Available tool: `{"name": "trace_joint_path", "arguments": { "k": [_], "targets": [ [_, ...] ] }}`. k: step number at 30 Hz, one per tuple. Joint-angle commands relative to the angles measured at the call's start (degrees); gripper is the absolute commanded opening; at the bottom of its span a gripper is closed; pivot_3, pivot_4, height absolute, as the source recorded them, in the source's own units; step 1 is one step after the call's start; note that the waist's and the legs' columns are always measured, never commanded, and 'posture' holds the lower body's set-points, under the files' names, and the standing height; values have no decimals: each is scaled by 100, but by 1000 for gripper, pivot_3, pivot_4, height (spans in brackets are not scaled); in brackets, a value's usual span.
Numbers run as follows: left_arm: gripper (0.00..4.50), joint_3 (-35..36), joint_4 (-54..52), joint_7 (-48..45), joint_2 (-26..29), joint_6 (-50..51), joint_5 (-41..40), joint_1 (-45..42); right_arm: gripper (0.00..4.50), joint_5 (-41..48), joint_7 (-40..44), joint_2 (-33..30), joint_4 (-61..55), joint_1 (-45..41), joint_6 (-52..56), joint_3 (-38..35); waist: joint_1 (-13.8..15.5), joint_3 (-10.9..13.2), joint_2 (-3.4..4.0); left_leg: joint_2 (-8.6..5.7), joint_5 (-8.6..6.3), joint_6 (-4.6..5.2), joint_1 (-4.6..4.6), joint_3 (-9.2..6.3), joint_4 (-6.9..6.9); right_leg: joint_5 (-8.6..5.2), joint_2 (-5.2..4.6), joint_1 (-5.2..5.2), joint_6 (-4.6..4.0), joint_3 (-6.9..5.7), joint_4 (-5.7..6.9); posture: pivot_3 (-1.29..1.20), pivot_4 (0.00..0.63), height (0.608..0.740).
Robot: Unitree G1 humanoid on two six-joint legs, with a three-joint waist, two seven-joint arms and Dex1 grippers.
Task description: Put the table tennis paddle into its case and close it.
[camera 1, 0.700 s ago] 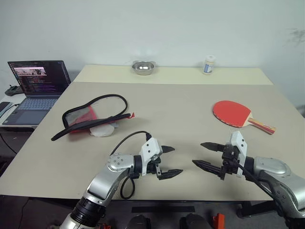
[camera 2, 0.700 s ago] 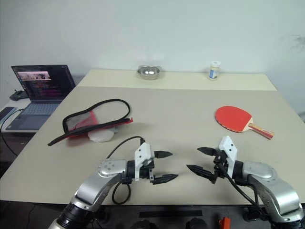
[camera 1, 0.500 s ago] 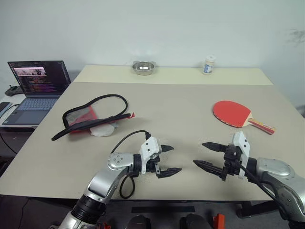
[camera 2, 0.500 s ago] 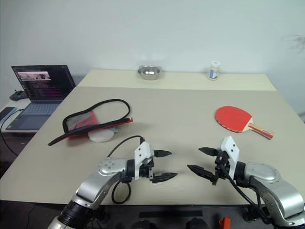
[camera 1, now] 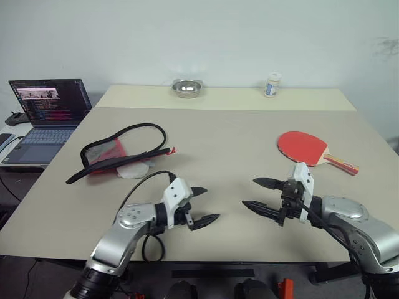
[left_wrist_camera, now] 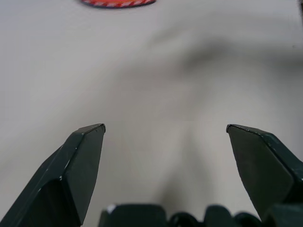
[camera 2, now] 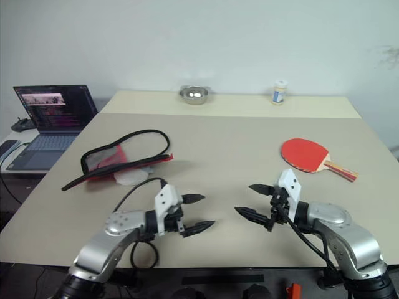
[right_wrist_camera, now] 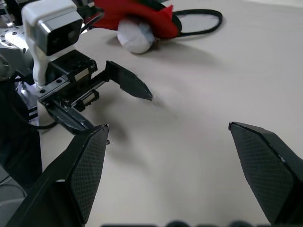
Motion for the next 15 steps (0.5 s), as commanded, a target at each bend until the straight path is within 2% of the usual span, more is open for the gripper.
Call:
{"name": "trace_joint_path", "arguments": {
  "k": [1,11,15],
  "targets": [
    [4500,134,-519,-206,144,99,-325,-25,4445,184,110,-158,-264,-11,-26,-273,19,0,0,0,0,0,-1,0,0,0,0,0,0,0,0,0,150,740],
    [4500,104,-397,-636,310,-78,-392,-529,4445,238,-9,-252,-511,237,-16,-346,41,-2,-4,-4,0,0,0,2,1,0,1,2,0,0,-3,0,150,740],
    [4500,354,-212,-759,431,-142,-474,-914,4445,224,-153,-207,-620,263,16,-338,30,-1,-4,-1,0,0,0,2,1,-1,8,1,2,-1,-2,0,150,740]
  ]
}}
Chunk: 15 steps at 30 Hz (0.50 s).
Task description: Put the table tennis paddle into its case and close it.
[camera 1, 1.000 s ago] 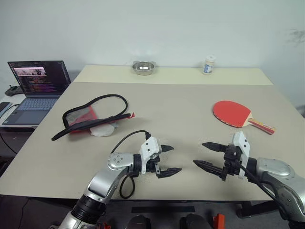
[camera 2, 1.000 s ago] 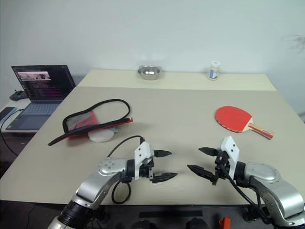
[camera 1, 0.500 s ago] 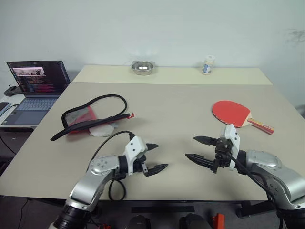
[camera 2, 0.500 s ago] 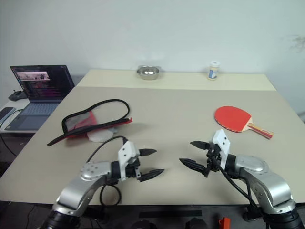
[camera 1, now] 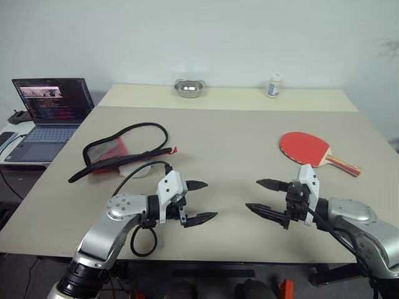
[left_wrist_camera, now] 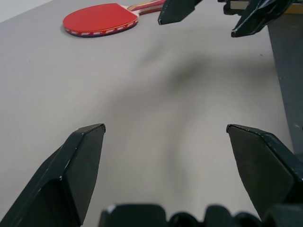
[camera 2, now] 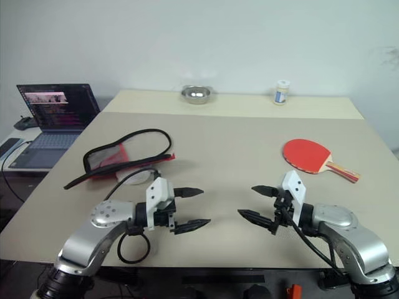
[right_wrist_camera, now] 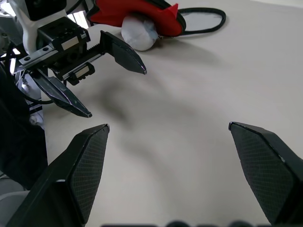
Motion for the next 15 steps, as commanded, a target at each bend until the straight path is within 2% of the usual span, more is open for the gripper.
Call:
{"name": "trace_joint_path", "arguments": {
  "k": [1,9,15],
  "targets": [
    [4500,341,-42,-92,129,-51,-223,-403,4445,91,-84,9,-242,28,-33,-134,-6,0,0,0,0,0,0,0,0,0,1,0,1,0,0,0,150,740],
    [4500,853,-178,-336,472,741,-1137,-1117,4445,315,-55,47,-199,-45,-15,-281,-22,1,-2,-2,0,0,-1,1,0,0,5,0,2,0,-2,0,150,740],
    [4500,1199,-209,-433,789,1210,-1665,-1275,4445,706,213,-213,-435,-200,138,-372,-27,3,-5,-1,0,0,0,1,0,0,6,0,2,0,0,0,150,740]
  ]
}}
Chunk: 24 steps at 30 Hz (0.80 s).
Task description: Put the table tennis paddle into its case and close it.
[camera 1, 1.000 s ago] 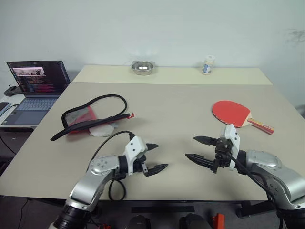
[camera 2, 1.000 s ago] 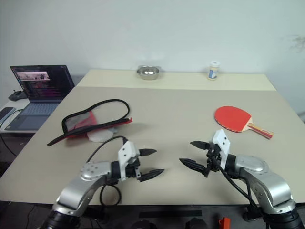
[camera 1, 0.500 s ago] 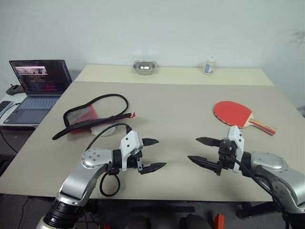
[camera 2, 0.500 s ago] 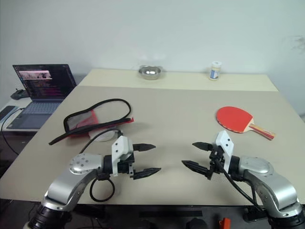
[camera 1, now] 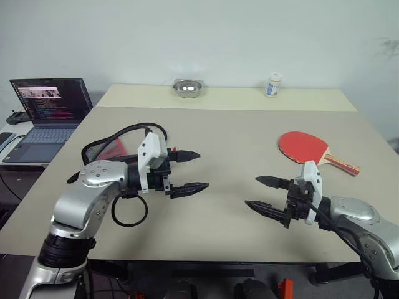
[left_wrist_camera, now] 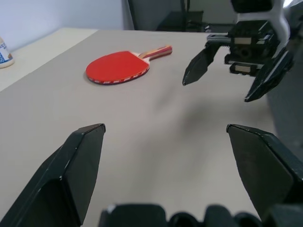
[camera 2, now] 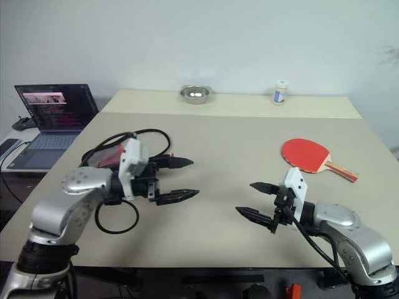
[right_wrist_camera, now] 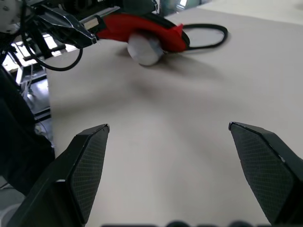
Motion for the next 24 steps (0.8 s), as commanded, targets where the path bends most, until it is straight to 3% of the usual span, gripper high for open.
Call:
{"name": "trace_joint_path", "arguments": {
  "k": [1,6,13,17,24],
  "targets": [
    [4500,340,-61,9,258,105,-174,-295,4445,294,207,-208,-344,-205,17,-197,0,3,-5,0,0,0,0,0,0,0,0,0,0,0,0,0,150,740],
    [4500,455,382,11,902,57,195,-731,4445,667,273,-508,-539,-792,180,-343,-7,19,-27,0,1,0,3,-1,3,0,3,-1,0,0,7,0,150,740],
    [4500,259,928,-228,1465,-270,808,-571,4445,1384,274,-1031,-683,-1509,765,-509,-3,22,-32,2,0,-1,-3,3,-5,13,0,-5,-27,0,-3,0,150,740],
    [4500,197,1240,-331,1616,-517,1135,-457,4445,1577,398,-1463,-682,-1772,974,-526,-2,24,-32,2,0,-1,-4,4,-4,13,-15,-7,-27,-2,-7,0,150,740],
    [4500,63,1885,-309,1539,-959,1614,-276,4445,1587,379,-1633,-557,-2080,1071,-423,0,25,-35,9,0,-1,-4,5,-3,13,-19,-9,-29,-1,-6,0,150,740]
  ]
}}
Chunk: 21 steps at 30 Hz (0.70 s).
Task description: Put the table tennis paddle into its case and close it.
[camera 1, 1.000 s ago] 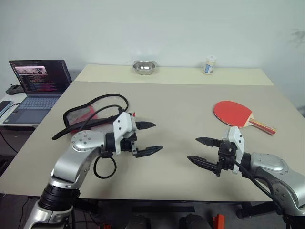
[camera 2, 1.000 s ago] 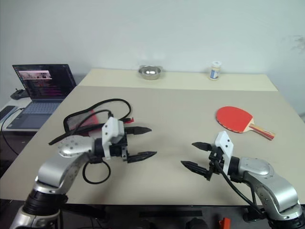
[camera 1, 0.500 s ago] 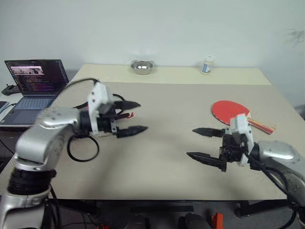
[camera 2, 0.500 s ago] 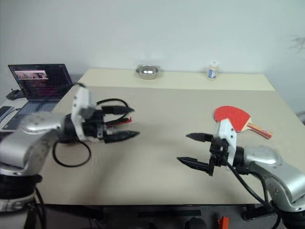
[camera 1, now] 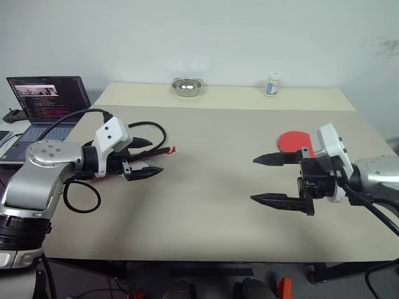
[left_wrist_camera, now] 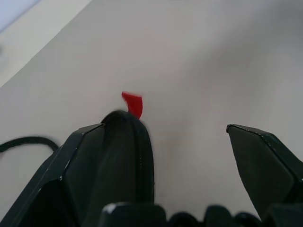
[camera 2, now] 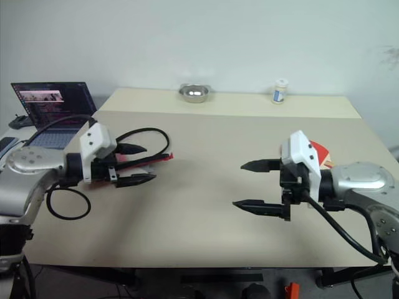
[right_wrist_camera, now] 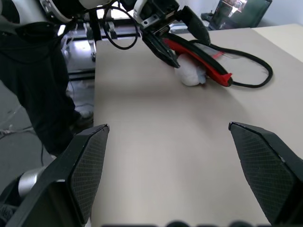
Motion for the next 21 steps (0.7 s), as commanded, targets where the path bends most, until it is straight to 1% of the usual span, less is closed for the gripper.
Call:
{"name": "trace_joint_path", "arguments": {
  "k": [1,5,10,13,16,21],
  "targets": [
    [4500,30,179,-33,19,-205,147,77,4445,37,-36,-12,-61,-102,-13,-37,0,1,-1,2,0,0,-1,0,0,0,0,-1,0,0,0,0,150,740],
    [4500,85,342,15,-56,-168,155,164,4445,30,-42,-29,-69,-85,-20,-56,-1,2,-4,3,0,0,-5,1,-1,0,0,-5,-1,-1,0,0,150,740],
    [4500,132,241,60,-160,64,17,274,4445,131,119,-201,-25,-180,1,-211,-1,2,-3,2,0,0,-4,2,0,0,-3,-5,-1,0,2,0,150,740],
    [3872,124,170,106,-227,147,19,298,4500,110,244,-340,2,-232,-24,-243,-1,3,-4,4,0,0,-4,2,0,0,-3,-5,-1,0,2,0,150,740],
    [2833,84,62,197,-373,357,-28,285,4500,-23,356,-467,190,-444,-94,-274,-2,3,-4,4,0,0,-4,1,1,1,-3,-5,-1,0,3,0,150,740],
    [867,94,-54,293,-562,629,-94,212,4500,-61,401,-473,406,-675,-137,-230,-2,3,-5,5,0,0,-4,2,2,2,-3,-5,-4,0,3,0,150,740]
  ]
}}
